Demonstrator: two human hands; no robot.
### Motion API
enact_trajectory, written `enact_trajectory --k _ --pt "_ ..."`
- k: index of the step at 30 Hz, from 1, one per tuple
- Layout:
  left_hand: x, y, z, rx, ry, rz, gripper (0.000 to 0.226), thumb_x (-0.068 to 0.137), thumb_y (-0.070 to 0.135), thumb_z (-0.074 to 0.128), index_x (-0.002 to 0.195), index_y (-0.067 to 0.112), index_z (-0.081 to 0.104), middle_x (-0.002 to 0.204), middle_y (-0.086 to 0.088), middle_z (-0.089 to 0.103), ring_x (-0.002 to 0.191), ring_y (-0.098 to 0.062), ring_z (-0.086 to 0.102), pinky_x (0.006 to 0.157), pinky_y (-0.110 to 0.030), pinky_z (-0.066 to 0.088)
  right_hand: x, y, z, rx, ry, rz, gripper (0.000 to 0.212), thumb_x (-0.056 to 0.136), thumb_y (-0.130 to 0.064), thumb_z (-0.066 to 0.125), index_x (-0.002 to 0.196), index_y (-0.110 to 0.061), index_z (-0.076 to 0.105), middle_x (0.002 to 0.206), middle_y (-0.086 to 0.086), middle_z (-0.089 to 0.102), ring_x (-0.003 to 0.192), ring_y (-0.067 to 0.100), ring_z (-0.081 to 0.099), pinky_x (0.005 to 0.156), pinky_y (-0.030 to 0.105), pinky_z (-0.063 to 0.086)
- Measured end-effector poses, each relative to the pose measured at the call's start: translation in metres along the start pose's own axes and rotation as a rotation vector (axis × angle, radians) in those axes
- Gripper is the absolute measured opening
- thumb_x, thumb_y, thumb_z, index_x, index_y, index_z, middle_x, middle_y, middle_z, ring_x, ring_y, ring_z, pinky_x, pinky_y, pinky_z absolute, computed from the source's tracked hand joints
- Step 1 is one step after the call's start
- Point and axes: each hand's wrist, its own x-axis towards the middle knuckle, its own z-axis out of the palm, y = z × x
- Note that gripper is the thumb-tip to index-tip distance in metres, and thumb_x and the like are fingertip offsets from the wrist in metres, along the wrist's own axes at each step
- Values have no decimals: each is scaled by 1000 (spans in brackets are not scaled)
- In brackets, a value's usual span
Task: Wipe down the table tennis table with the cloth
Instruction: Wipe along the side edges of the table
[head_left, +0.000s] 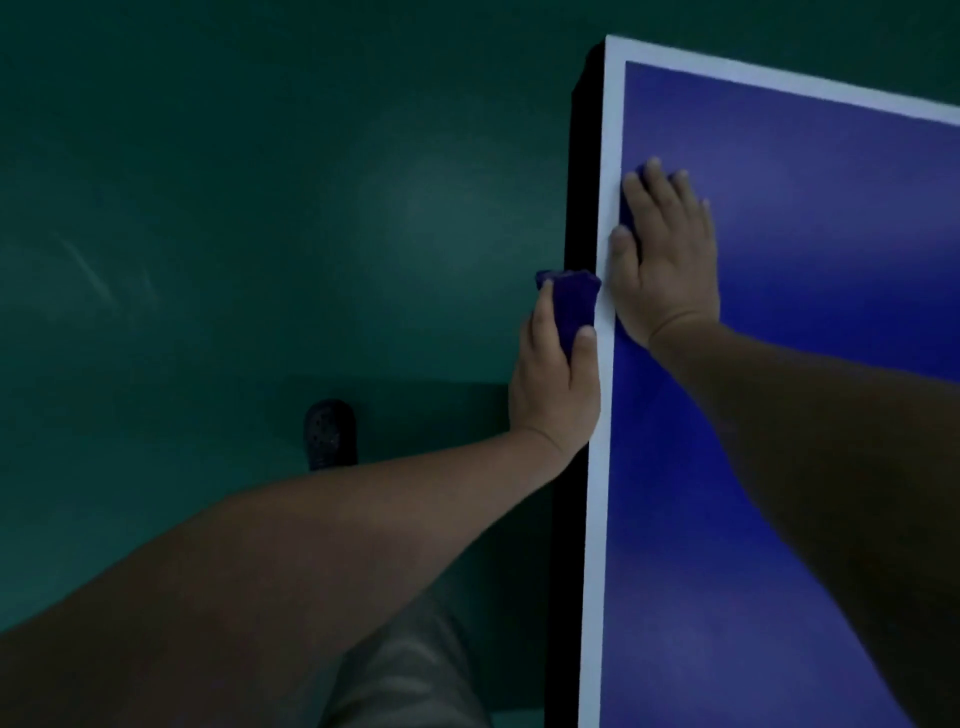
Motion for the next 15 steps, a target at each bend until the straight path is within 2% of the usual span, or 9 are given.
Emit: enact_trajectory --k 2,5,8,11,13,15 --pt "0 4 1 5 6 -2 63 101 47 35 158 31 15 155 6 35 116 13 34 95 -17 31 1 2 1 -1 2 -3 59 103 -38 25 158 -19 29 167 1 20 156 23 10 127 43 5" --pt "-45 -11 -1 -13 -24 -34 60 102 46 38 157 38 16 149 19 32 125 27 26 96 2 23 1 4 0 28 8 -4 58 102 -37 26 157 -18 32 167 1 23 155 24 12 127 43 5" --pt "-85 -23 -5 -12 -82 -121 59 101 44 40 151 49 10 150 20 29 125 29 22 97 5 19 0 4 2 41 24 -8 58 102 -37 27 156 -17 35 166 2 25 155 25 14 126 43 5" --pt "-69 -14 0 -26 -43 -186 56 102 37 43 151 44 16 145 18 33 118 34 23 91 8 18 2 5 3 44 26 -11 58 102 -35 27 155 -15 36 165 3 26 155 26 15 126 44 7" --pt "-34 1 1 -30 2 -194 57 104 37 43 156 36 20 151 9 36 118 30 27 91 8 18 2 5 3 45 37 -17 57 102 -34 28 154 -14 38 165 4 28 154 27 17 126 46 9" --pt "20 21 0 -21 24 -150 59 105 41 41 158 31 20 158 2 33 131 7 35 95 1 22 3 6 3 45 42 -21 56 102 -34 29 154 -14 39 164 5 28 154 28 18 126 47 11"
